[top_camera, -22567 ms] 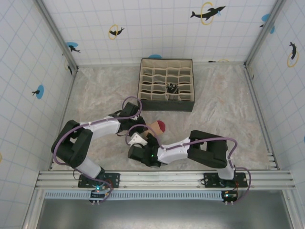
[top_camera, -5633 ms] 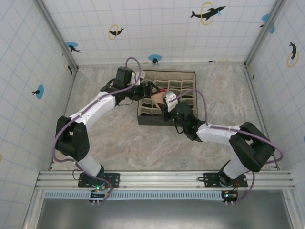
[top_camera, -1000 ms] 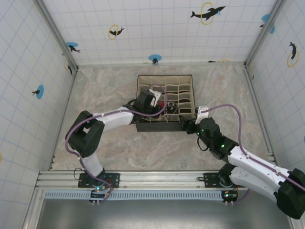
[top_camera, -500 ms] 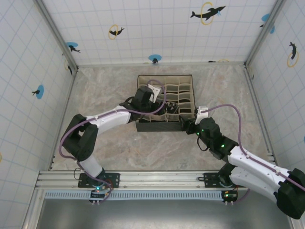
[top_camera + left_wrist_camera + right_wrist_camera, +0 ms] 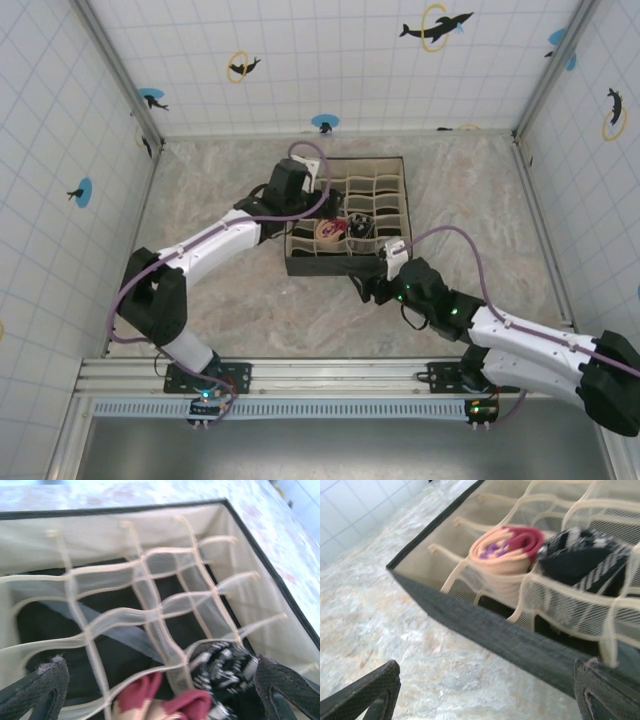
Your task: Roll the socks
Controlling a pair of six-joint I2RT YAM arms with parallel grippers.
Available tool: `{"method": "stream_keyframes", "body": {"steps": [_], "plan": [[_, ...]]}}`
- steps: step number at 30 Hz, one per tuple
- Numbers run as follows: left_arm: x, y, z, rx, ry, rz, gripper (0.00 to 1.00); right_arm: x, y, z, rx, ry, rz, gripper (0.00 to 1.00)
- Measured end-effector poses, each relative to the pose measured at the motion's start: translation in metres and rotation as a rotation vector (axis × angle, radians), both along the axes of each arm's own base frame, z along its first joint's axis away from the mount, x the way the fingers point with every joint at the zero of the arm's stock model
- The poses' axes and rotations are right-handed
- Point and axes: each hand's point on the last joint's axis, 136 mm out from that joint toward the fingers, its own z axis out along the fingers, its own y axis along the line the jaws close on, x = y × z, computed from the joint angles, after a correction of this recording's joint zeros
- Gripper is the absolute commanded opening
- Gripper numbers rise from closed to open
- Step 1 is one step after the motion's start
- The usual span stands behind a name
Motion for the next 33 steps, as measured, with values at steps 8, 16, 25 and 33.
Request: {"method": "stream_keyframes", "body": {"steps": [8, 16, 25, 33], "plan": [[0.013, 0.074, 0.006, 0.035, -0.009, 0.215, 0.98, 0.004, 0.005, -0.063, -0.077, 0.131, -0.043, 0.93], [-0.001, 0.139, -0.030, 0.182, -0.012, 0.331, 0.98, 0.045, 0.031, -0.075, -0.119, 0.180, -0.082, 0.94], [0.010, 0.205, -0.044, 0.243, -0.041, 0.472, 0.97, 0.111, 0.058, -0.068, -0.062, 0.193, -0.123, 0.93], [0.001, 0.238, -0.066, 0.251, -0.132, 0.501, 0.97, 0.117, 0.051, -0.035, -0.052, 0.102, -0.113, 0.97]]}}
